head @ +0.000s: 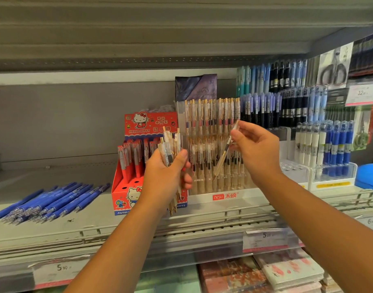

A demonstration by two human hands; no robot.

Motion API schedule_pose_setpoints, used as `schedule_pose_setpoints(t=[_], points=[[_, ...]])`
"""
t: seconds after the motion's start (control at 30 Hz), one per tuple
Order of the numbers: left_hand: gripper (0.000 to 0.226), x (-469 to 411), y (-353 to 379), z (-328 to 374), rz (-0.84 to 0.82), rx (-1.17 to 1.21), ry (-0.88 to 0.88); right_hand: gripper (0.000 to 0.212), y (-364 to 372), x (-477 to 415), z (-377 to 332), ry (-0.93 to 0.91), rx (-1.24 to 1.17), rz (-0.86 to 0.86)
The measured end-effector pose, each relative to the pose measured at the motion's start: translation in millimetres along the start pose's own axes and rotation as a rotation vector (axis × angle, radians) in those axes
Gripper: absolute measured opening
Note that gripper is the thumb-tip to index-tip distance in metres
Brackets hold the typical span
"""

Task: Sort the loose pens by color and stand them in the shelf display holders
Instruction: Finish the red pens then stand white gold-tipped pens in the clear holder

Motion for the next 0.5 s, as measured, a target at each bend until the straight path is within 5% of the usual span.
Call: schedule_pose_setpoints(t=[0.27, 0.5], points=[[0.01, -1, -5, 0, 0.012, -0.188, -0.015, 0.033, 2, -4, -11, -0.108, 0.253, 0.004], [0.008, 0, 1, -1, -0.018, -0.12, -0.025, 0.031, 42, -1, 3, -0.044, 0.52, -0.273]])
Point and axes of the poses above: each hand's wrist, its own x-axis away from the middle knuckle, its own y-axis out of the palm, z = x × y, the point moved 10 cm from there along -x, towards the middle knuckle, and after that the axes turned 14 degrees about -z, right-handed, at the moved point
